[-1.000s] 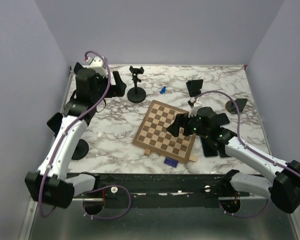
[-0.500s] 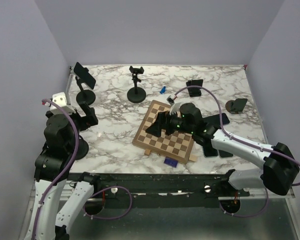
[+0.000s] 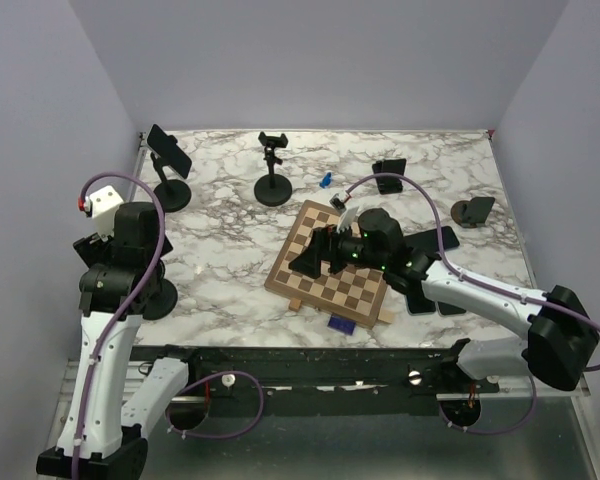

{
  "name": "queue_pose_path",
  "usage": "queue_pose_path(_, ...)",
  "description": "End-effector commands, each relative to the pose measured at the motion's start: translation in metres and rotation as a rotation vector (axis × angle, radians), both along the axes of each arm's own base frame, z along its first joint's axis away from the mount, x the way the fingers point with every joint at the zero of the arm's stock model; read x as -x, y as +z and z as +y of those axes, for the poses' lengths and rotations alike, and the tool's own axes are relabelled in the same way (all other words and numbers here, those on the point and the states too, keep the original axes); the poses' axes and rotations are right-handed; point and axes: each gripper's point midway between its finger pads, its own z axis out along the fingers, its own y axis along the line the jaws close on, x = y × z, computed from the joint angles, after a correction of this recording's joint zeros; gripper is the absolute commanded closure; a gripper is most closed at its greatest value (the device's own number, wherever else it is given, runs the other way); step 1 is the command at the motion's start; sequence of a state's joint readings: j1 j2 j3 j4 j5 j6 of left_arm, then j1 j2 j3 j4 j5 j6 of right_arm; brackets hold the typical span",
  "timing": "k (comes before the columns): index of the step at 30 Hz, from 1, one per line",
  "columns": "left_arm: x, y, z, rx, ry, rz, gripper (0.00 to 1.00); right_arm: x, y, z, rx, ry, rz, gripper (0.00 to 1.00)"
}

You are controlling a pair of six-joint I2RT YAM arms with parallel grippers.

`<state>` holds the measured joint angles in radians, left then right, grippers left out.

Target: Remove the phone from the phone stand

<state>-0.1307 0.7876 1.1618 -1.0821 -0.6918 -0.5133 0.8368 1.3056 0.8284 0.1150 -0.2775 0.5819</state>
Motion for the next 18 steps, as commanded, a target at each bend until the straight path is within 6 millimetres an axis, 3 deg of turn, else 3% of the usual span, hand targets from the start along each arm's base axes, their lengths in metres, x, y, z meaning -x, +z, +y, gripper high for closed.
queue_pose_path(1,0.021,0.004,0.027,-0.067,0.167,0.029,0.01,-0.001,-0.001,-0.006,0.016,-0.008,-0.057,0.00)
queue_pose_path(6,0.006,0.011,0.037,-0.084,0.198,0.003,0.01,-0.003,-0.002,-0.008,0.029,-0.012,-0.075,0.00)
queue_pose_path(13,-0.016,-0.006,0.041,-0.047,0.206,-0.009,0.02,-0.004,-0.004,-0.007,0.018,-0.016,-0.082,0.00)
queue_pose_path(18,-0.030,-0.004,0.040,-0.039,0.183,-0.047,0.02,-0.006,-0.010,-0.008,0.038,-0.023,-0.078,0.00)
